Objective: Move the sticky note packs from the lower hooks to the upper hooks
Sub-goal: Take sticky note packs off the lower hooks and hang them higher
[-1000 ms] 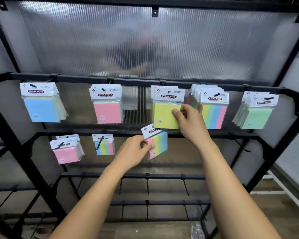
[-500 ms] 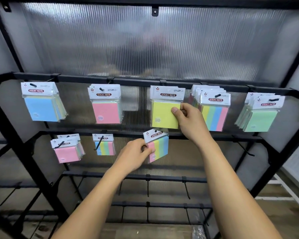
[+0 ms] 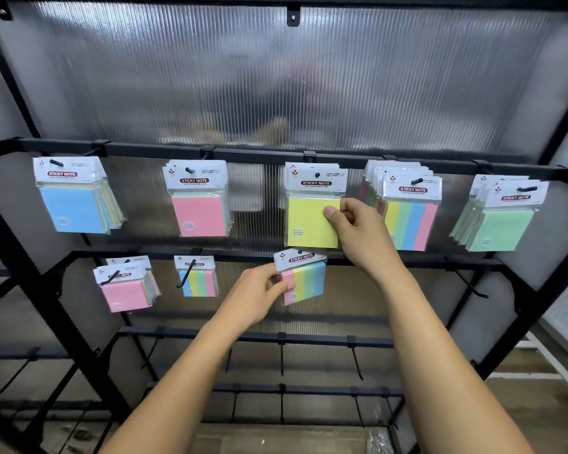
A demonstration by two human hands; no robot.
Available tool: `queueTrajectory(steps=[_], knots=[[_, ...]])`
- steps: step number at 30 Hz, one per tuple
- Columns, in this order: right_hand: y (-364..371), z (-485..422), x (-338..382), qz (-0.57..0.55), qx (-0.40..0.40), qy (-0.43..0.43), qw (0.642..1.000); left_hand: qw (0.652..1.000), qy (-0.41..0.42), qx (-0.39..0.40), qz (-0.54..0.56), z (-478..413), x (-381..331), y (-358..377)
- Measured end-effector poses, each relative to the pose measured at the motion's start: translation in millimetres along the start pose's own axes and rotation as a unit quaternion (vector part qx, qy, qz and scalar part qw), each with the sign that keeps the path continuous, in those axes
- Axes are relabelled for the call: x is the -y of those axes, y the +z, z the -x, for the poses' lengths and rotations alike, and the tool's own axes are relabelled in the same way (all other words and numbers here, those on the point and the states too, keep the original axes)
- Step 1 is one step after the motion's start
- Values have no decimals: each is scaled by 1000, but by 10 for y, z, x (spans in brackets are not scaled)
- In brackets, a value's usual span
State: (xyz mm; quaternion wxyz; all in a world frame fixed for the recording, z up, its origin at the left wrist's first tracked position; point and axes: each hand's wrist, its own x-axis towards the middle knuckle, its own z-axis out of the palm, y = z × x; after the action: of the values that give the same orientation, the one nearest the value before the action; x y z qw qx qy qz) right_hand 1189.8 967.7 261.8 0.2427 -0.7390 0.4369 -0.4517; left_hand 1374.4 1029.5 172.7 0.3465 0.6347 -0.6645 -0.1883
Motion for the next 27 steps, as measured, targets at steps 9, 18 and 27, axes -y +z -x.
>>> queueTrajectory(steps=[9,18,27], knots=[[11,0,-10,8,-2,4,1000,999,25,13,20,-17,-15,14],[48,10,-40,15,5,17,1000,1000,17,14,21,-13,-7,26],[150,-93,-19,42,-31,44,998,1000,8,16,23,4,25,13]])
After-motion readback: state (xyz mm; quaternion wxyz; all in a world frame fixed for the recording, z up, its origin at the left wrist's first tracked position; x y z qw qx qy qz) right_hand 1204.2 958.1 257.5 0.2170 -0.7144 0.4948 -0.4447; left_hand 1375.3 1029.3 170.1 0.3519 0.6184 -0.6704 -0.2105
